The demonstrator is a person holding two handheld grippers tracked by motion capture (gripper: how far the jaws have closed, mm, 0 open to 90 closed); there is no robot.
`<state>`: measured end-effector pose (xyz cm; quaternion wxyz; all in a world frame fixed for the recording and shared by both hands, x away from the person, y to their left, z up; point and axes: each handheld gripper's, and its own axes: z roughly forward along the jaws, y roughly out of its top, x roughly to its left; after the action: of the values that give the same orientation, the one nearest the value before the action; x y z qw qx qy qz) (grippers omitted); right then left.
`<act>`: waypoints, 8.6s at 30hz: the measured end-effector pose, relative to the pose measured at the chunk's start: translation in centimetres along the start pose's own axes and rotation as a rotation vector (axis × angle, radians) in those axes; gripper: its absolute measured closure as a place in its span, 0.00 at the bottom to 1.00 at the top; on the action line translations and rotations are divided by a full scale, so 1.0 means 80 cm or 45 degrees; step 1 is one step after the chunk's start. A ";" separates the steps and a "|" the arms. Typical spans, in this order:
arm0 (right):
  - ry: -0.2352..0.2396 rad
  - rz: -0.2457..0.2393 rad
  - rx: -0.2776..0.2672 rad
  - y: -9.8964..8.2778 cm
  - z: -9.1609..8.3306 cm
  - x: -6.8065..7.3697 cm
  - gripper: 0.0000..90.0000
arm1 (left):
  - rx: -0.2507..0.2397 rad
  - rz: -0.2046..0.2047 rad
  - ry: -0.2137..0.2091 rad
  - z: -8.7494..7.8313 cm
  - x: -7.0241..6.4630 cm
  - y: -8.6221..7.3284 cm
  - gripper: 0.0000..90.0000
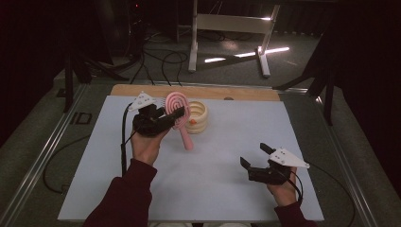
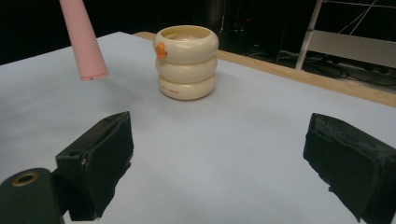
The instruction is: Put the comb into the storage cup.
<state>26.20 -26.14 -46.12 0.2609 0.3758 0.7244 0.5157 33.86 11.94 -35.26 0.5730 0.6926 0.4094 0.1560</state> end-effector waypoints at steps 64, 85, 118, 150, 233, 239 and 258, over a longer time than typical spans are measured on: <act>-0.050 0.078 -0.049 -0.042 -0.025 -0.012 0.09 | -0.058 0.040 0.077 0.041 0.025 0.068 0.72; -0.047 0.087 -0.064 -0.040 -0.025 -0.011 0.10 | -0.103 0.028 0.107 0.061 0.028 0.088 0.72; -0.036 0.105 -0.075 -0.039 -0.025 -0.009 0.10 | -0.123 0.018 0.190 0.095 0.044 0.088 0.72; -0.028 0.112 -0.092 -0.038 -0.027 -0.010 0.10 | -0.130 -0.031 0.228 0.120 0.047 0.074 0.72; -0.019 0.109 -0.087 -0.038 -0.025 -0.007 0.10 | -0.089 -0.121 0.293 0.152 0.059 0.012 0.72; -0.018 0.110 -0.088 -0.038 -0.025 -0.007 0.10 | -0.084 -0.127 0.289 0.155 0.058 0.009 0.72; -0.014 0.109 -0.082 -0.039 -0.023 -0.006 0.10 | -0.065 -0.143 0.293 0.164 0.058 0.001 0.72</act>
<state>24.21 -28.17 -48.47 0.2547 0.4007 0.6892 0.5473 45.72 6.67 -40.20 0.5476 0.6313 0.5064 0.2124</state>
